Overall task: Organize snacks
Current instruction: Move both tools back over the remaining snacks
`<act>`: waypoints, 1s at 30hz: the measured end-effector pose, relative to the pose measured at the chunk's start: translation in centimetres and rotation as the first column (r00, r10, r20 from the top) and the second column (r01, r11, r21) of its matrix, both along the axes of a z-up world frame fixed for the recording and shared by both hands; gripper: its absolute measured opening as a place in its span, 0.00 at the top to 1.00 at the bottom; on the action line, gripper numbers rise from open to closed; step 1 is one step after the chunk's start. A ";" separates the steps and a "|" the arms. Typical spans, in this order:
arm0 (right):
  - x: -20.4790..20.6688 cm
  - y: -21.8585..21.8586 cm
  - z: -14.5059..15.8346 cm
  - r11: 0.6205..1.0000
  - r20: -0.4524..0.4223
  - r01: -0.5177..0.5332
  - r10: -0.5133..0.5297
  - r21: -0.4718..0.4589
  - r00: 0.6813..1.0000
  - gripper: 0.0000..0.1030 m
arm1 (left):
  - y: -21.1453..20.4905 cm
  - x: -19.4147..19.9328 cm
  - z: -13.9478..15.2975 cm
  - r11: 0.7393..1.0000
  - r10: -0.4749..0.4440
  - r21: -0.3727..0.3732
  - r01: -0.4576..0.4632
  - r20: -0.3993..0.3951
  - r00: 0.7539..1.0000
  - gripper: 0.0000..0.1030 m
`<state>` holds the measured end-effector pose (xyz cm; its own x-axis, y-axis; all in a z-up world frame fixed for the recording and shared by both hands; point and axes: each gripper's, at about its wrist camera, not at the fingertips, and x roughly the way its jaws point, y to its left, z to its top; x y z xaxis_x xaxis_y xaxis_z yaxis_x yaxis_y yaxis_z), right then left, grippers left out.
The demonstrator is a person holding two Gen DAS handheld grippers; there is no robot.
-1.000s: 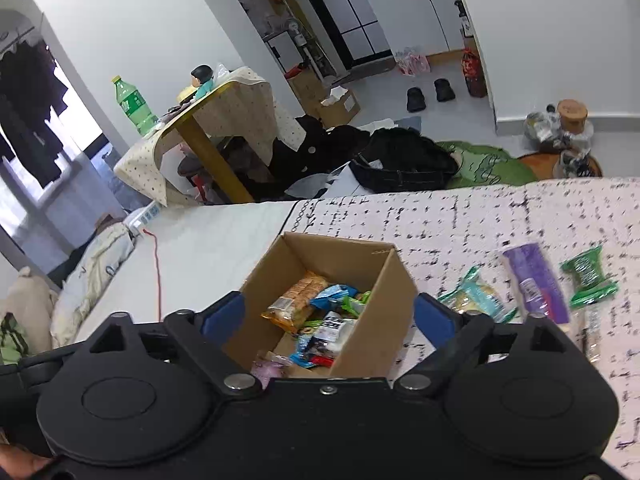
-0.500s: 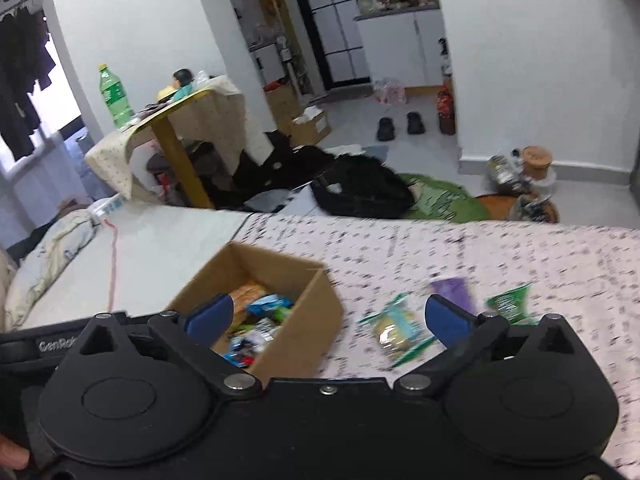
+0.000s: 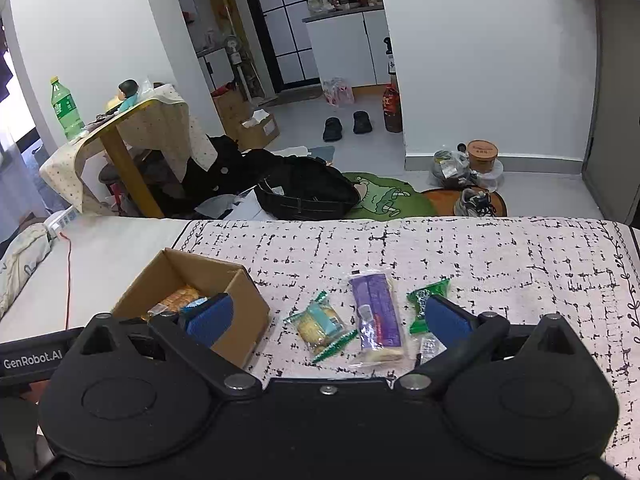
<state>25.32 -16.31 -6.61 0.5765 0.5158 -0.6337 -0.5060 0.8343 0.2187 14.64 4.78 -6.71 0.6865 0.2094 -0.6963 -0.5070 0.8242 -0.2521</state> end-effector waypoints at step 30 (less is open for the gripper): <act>3.6 -5.4 -2.5 0.996 -0.032 0.017 -0.020 -0.083 0.999 0.06 | -4.8 6.1 -4.0 0.985 -0.173 -0.027 0.172 -0.028 0.985 0.02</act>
